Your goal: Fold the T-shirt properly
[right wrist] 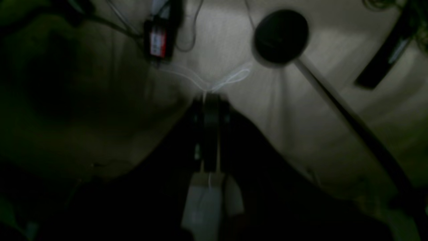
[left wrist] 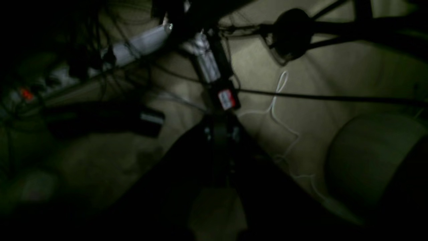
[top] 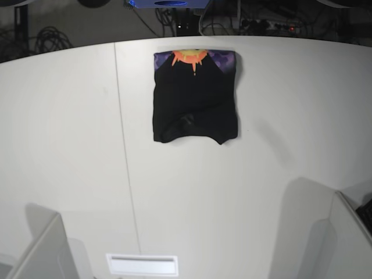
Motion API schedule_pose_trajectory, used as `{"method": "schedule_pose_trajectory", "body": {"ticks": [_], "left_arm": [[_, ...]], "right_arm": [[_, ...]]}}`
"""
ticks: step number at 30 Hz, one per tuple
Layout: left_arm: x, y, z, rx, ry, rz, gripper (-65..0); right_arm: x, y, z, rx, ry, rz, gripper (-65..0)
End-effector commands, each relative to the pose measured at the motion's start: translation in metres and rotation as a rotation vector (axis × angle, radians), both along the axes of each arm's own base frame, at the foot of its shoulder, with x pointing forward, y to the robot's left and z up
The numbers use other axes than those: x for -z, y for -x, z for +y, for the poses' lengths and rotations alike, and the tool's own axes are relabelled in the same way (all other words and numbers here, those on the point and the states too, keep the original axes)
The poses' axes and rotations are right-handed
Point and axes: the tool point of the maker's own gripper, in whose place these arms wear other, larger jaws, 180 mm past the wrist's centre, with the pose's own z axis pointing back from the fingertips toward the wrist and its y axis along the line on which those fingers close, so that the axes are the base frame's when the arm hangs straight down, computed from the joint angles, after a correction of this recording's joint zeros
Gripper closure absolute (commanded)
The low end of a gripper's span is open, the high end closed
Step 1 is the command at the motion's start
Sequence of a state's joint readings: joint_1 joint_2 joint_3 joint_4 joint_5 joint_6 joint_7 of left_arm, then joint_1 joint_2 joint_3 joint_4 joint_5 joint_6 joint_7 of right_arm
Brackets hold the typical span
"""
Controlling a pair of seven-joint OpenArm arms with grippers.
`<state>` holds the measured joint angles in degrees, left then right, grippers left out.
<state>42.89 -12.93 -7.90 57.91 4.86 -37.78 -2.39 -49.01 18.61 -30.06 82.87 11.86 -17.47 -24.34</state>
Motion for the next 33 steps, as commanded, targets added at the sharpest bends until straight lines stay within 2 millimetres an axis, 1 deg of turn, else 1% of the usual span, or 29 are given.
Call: {"method": "schedule_pose_trajectory", "body": {"ticks": [1,3,5,6,7,9,10,12,14,16,17,18,21,23,24,26,30,32,33], "left_arm": [[0.006,0.005,0.001,-0.025,-0.006,0.018,0.0],[0.026,0.007,0.007,-0.063,-0.049,0.056,0.0],[0.042,0.006,0.013,-0.1,-0.078,0.096,0.0],[0.049,0.005,0.012,-0.122,-0.076,0.117,0.0],[0.056,0.001,0.007,-0.149,-0.066,0.125,0.0],[0.064,-0.003,0.004,-0.208,-0.05,0.125,0.0],[0.067,-0.008,0.0,-0.247,-0.037,0.107,0.0],[0.072,-0.018,-0.001,-0.304,-0.035,0.075,0.0],[0.078,-0.026,0.002,-0.339,-0.084,0.044,0.0],[0.082,-0.041,0.008,-0.314,-0.129,0.001,0.0],[0.084,-0.046,0.006,-0.281,-0.14,-0.01,0.0],[0.086,-0.052,0.002,-0.247,-0.142,-0.023,0.0],[0.088,-0.065,-0.001,-0.144,-0.149,-0.05,0.0],[0.088,-0.067,-0.003,-0.111,-0.146,-0.055,0.0],[0.088,-0.069,-0.004,-0.104,-0.143,-0.063,0.0],[0.087,-0.075,-0.004,-0.105,-0.139,-0.08,0.0],[0.087,-0.075,-0.002,-0.118,-0.143,-0.082,0.0],[0.086,-0.071,-0.001,-0.122,-0.143,-0.084,0.0],[0.085,-0.071,0.0,-0.124,-0.141,-0.091,0.0]], "right_arm": [[0.005,0.007,-0.004,-0.024,0.015,0.019,0.0],[0.018,0.011,-0.006,-0.072,0.027,0.043,0.0],[0.029,0.011,-0.004,-0.109,0.025,0.03,0.0],[0.035,0.008,-0.001,-0.119,0.02,0.012,0.0],[0.041,0.009,-0.003,-0.131,0.025,0.003,0.0],[0.051,0.011,-0.003,-0.137,0.031,-0.005,0.0],[0.057,0.012,-0.002,-0.136,0.036,-0.009,0.0],[0.07,0.015,-0.008,-0.141,0.06,-0.01,0.0],[0.085,0.02,-0.008,-0.155,0.062,-0.015,0.0],[0.101,0.03,-0.009,-0.161,0.025,-0.014,0.0],[0.105,0.037,-0.008,-0.114,0.007,-0.008,0.0],[0.109,0.038,-0.008,-0.04,-0.005,-0.016,0.0],[0.11,0.033,-0.011,0.167,-0.032,-0.065,0.0],[0.111,0.023,-0.01,0.255,-0.049,-0.1,0.0],[0.112,0.018,-0.015,0.284,-0.038,-0.113,0.0],[0.113,0.01,-0.02,0.329,-0.024,-0.12,0.0],[0.114,0.008,-0.025,0.418,0.007,-0.118,0.0],[0.115,0.007,-0.026,0.448,0.016,-0.122,0.0],[0.115,0.005,-0.022,0.46,0.012,-0.125,0.0]]}}
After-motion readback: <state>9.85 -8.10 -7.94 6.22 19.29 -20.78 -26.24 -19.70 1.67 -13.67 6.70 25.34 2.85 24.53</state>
